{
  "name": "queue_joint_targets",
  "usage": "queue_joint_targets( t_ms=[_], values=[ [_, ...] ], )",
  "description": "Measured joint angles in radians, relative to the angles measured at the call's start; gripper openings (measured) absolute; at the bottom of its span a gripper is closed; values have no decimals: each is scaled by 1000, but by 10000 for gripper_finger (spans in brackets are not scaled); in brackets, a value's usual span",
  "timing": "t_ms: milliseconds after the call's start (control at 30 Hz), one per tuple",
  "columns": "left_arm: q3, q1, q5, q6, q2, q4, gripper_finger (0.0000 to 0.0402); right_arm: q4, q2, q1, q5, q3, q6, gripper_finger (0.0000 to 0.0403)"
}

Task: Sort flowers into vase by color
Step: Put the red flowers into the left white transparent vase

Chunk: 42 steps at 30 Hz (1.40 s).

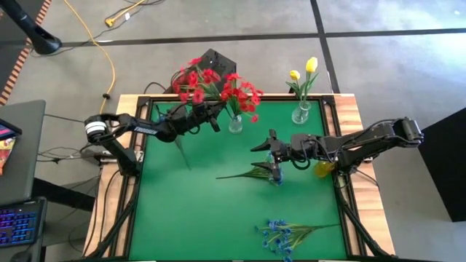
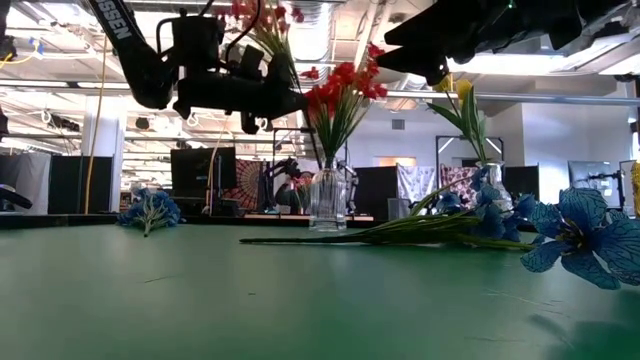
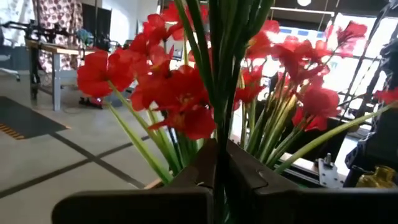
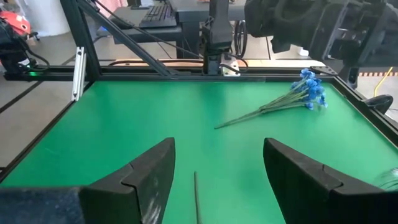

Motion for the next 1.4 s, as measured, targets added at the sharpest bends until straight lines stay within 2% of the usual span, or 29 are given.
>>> queue_joint_targets(
  t_ms=[300, 600, 1000, 1400],
  values=[
    [0, 0, 30, 6, -1, 9, 0, -3, 0, 0, 0, 0, 0, 270],
    [0, 0, 31, 36, -71, 9, 0, -6, 0, -1, 0, 0, -5, 270],
    [4, 0, 18, 36, -63, 6, 0, 0, 0, -1, 0, 0, -8, 270],
    [94, -10, 20, 87, -62, -143, 0, 1, 0, -1, 0, 0, -1, 270]
  ],
)
